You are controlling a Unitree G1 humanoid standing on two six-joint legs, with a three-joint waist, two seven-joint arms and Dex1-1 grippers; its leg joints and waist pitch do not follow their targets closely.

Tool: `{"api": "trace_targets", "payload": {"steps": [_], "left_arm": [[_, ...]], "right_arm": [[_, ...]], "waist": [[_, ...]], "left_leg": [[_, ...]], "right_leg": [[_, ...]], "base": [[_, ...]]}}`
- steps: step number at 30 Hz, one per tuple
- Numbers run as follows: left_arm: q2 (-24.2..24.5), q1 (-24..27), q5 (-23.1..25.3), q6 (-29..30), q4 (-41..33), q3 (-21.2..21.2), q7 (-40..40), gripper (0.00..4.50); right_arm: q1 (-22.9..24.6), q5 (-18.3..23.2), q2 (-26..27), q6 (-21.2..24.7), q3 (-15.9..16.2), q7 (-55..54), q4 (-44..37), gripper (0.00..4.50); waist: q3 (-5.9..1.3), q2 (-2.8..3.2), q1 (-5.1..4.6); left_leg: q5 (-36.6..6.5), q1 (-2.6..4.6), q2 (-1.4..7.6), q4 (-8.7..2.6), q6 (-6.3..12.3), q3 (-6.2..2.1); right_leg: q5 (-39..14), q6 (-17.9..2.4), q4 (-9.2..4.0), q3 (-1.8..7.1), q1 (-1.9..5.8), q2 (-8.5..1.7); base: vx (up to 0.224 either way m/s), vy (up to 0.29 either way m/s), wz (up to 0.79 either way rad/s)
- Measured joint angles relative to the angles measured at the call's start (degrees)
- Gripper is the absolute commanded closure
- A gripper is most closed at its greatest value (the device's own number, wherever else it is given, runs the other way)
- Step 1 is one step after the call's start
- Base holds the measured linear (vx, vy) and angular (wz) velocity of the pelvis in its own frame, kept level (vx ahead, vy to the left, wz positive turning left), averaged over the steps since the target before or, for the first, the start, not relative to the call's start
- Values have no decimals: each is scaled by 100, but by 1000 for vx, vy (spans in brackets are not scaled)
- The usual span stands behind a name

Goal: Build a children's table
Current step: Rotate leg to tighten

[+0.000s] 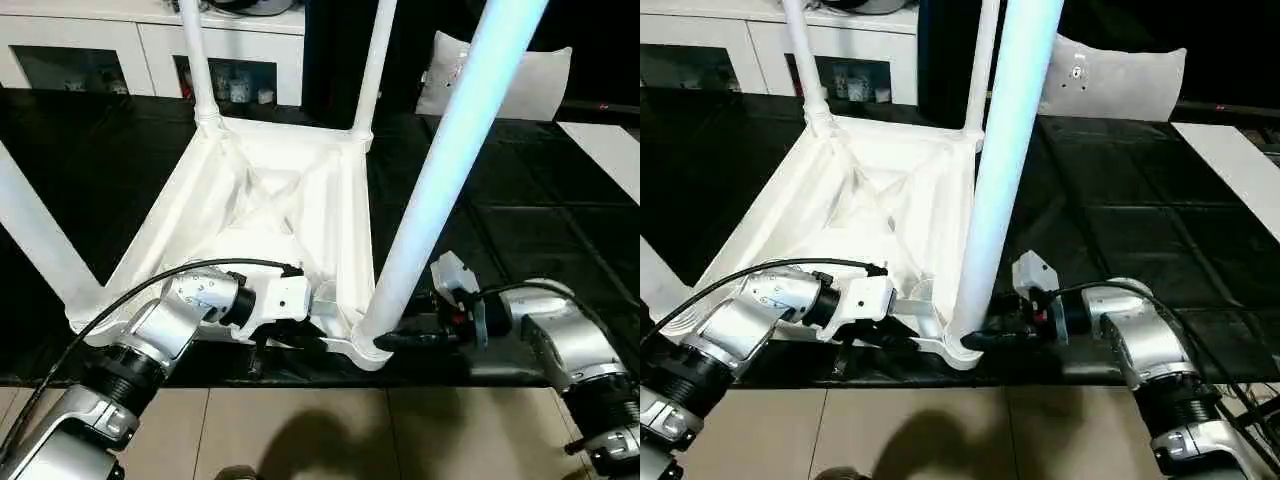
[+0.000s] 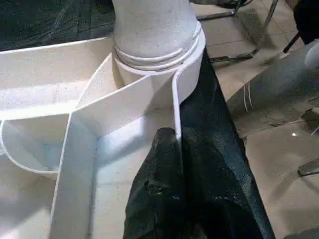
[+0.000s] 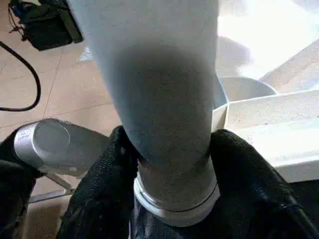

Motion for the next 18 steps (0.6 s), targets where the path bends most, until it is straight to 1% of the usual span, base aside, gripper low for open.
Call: {"api": "trace_targets", "payload": {"steps": [2, 8, 10, 12, 13, 14, 15, 16, 17, 18], "left_arm": [[4, 5, -13, 16, 0, 10, -32, 450], [19, 123, -138, 207, -75, 119, -45, 450], [50, 140, -143, 269, -79, 154, -43, 450], [73, 144, -100, 274, -70, 181, -28, 450], [79, 144, -85, 274, -59, 184, -9, 450], [81, 147, -74, 274, -55, 185, 16, 450], [81, 149, -37, 276, -39, 185, 47, 450], [81, 149, -8, 285, -21, 192, 70, 450], [72, 147, 10, 296, -13, 191, 89, 450], [32, 146, 13, 298, -14, 188, 94, 450]], "right_arm": [[0, 5, 24, -2, 0, 24, 14, 253], [-39, 62, 310, -149, -94, 55, 397, 257], [-126, 37, 433, -388, -103, 63, 683, 258], [-228, -1, 535, -582, -97, 56, 964, 258], [-282, -9, 564, -637, -85, 55, 1078, 258], [-307, -10, 586, -657, -85, 46, 1159, 258], [-392, -7, 636, -657, -85, 52, 1352, 203], [-468, -16, 678, -660, -85, 55, 1505, 203], [-520, -32, 705, -628, -86, 47, 1626, 189], [-509, -53, 704, -633, -97, 37, 1758, 183]], "waist": [[0, 0, 0], [-9, -4, -34], [-13, -7, -68], [-15, -10, -127], [-14, -9, -154], [-14, -10, -170], [-14, -9, -192], [-13, -8, -216], [-14, -10, -232], [-14, -11, -231]], "left_leg": [[0, 0, 0, 0, 0, 0], [-17, 10, 2, 1, -33, 1], [-14, 11, 4, 1, -39, 2], [-7, 17, 7, 0, -50, 2], [-5, 30, 7, 0, -52, 2], [-4, 60, 7, 0, -53, 2], [-5, 90, 7, 1, -54, 2], [-5, 95, 7, 1, -54, 2], [-5, 100, 7, 1, -54, 1], [-5, 105, 7, 2, -54, 0]], "right_leg": [[0, 0, 1, 0, 0, 0], [1, -2, 11, 1, 5, 0], [5, -8, 15, 0, 12, 2], [13, -12, 15, 0, 23, 5], [15, -12, 14, 0, 30, 4], [15, -11, 12, 1, 42, 4], [15, -11, 10, 2, 66, 4], [0, 14, 7, 2, 87, 4], [-7, 26, 5, 2, 95, 4], [-7, 26, -3, 1, 91, 4]], "base": [[0, 0, 0], [0, 0, 0], [0, 0, 0], [0, 0, 0], [0, 0, 0], [0, 0, 0], [0, 0, 0], [0, 0, 0], [0, 0, 0], [0, 0, 0]]}}
